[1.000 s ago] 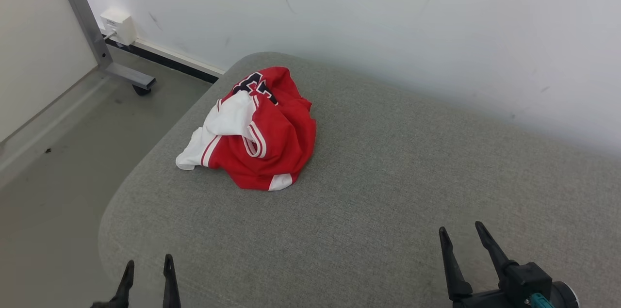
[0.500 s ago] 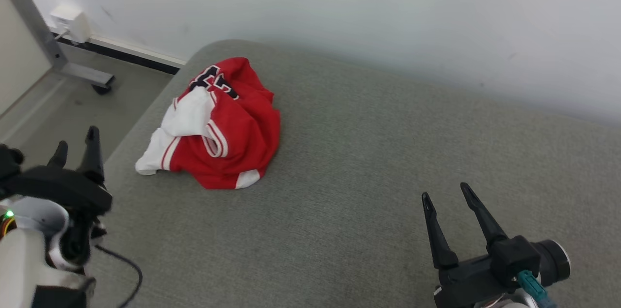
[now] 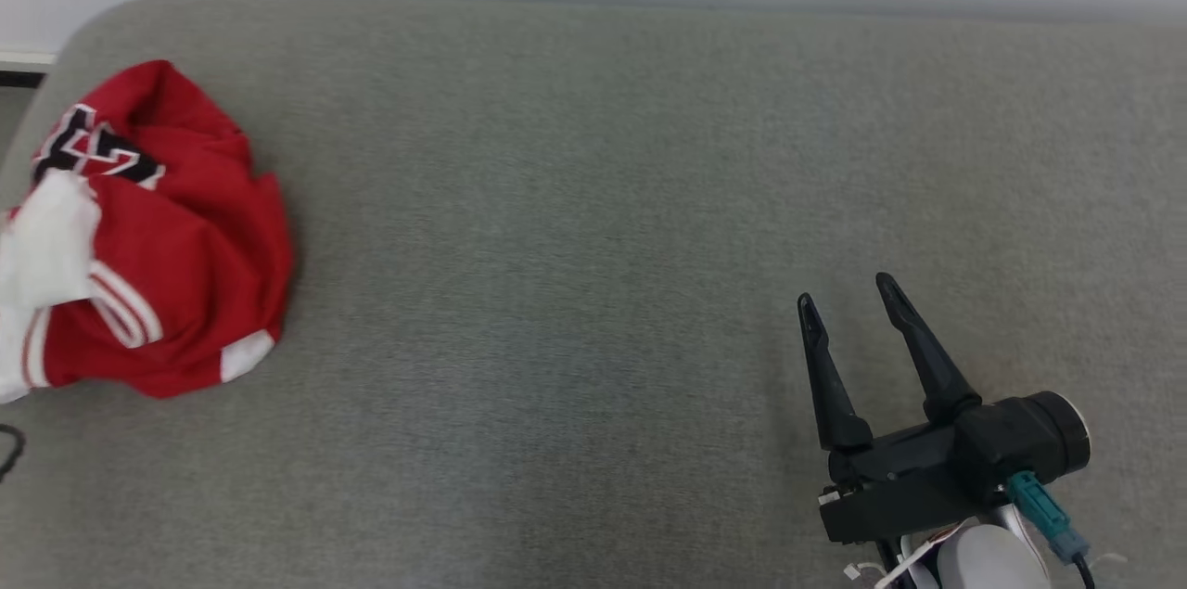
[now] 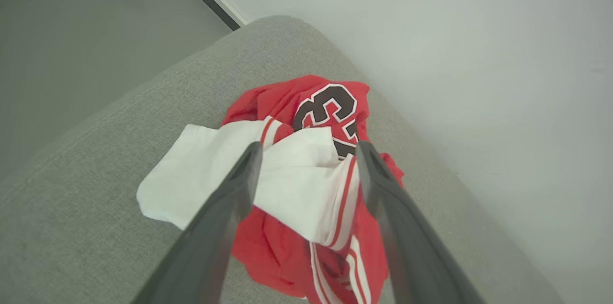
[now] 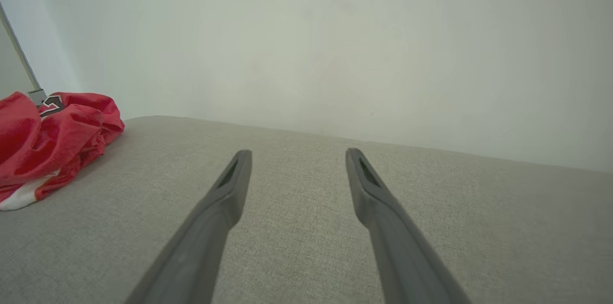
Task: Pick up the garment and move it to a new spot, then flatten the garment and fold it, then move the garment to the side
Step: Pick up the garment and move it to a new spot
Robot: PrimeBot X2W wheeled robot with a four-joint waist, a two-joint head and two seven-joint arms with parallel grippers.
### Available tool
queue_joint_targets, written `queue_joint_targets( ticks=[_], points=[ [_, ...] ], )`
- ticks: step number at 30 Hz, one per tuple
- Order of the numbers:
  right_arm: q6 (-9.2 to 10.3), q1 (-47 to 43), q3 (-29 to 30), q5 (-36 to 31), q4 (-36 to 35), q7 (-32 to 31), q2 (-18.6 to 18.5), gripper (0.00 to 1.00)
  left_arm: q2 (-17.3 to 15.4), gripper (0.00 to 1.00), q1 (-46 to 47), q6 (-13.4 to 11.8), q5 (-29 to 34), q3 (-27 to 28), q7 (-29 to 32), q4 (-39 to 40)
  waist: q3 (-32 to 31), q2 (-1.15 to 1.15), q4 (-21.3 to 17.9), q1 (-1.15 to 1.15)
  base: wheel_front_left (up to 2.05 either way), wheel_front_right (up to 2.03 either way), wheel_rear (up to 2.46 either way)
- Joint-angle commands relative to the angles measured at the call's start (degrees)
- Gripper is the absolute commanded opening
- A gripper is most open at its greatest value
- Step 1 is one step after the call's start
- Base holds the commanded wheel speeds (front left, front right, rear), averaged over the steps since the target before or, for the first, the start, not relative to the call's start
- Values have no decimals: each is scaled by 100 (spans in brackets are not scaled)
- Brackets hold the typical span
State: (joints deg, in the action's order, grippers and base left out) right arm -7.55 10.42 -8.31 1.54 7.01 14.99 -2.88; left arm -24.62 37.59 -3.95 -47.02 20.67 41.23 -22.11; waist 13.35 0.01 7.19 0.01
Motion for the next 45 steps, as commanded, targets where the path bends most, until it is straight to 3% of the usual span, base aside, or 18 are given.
queue_joint_targets(
  ticks=[1, 9, 15, 17, 18, 19, 20, 35, 40, 45],
  points=[
    [12, 112, 2, 65, -44, 25, 1, 100, -115, 100, -18, -86, -100, 88, 108, 95, 1170, -1, -1191, -1, 0, 0, 0],
    [12, 141, -34, 208, -121, 17, 3, 100, -386, 100, -265, -502, -86, 125, 812, 512, 1218, -1, -1384, -1, 0, 0, 0],
    [12, 120, -50, 250, -68, 17, 1, 100, -720, 100, -696, -632, 449, -213, 1034, 671, 1113, -1, -1352, -1, 0, 0, 0],
    [12, 141, -64, 264, -47, 18, 1, 100, -857, 53, -889, -633, 672, -366, 1062, 705, 1088, -1, -1340, -1, 0, 0, 0],
    [12, 146, -68, 278, -36, 18, 1, 100, -865, 35, -948, -633, 724, -415, 1081, 691, 1078, -1, -1335, -1, 0, 0, 0],
    [12, 147, -75, 298, -27, 18, 1, 100, -840, 3, -990, -620, 706, -442, 1087, 683, 1066, -1, -1333, -1, 0, 0, 0],
    [12, 143, -77, 305, -18, 18, 0, 100, -801, 0, -1011, -591, 657, -447, 1088, 685, 1055, -1, -1329, -1, 0, 0, 0],
    [12, -86, -25, 460, 196, 17, 0, 100, -792, 0, -228, -200, 504, -450, 422, 1189, 227, -1, -981, -1, 0, 0, 0],
    [12, -187, -62, 579, 266, 17, -1, 100, -646, 0, 400, -50, 423, -638, 198, 1452, -168, -1, -908, -1, 0, 0, 0],
    [12, -302, -70, 678, 308, 18, -1, 100, -301, 0, 1115, 88, 451, -1031, -122, 1558, -445, -1, -1040, -1, 0, 0, 0]
  ],
)
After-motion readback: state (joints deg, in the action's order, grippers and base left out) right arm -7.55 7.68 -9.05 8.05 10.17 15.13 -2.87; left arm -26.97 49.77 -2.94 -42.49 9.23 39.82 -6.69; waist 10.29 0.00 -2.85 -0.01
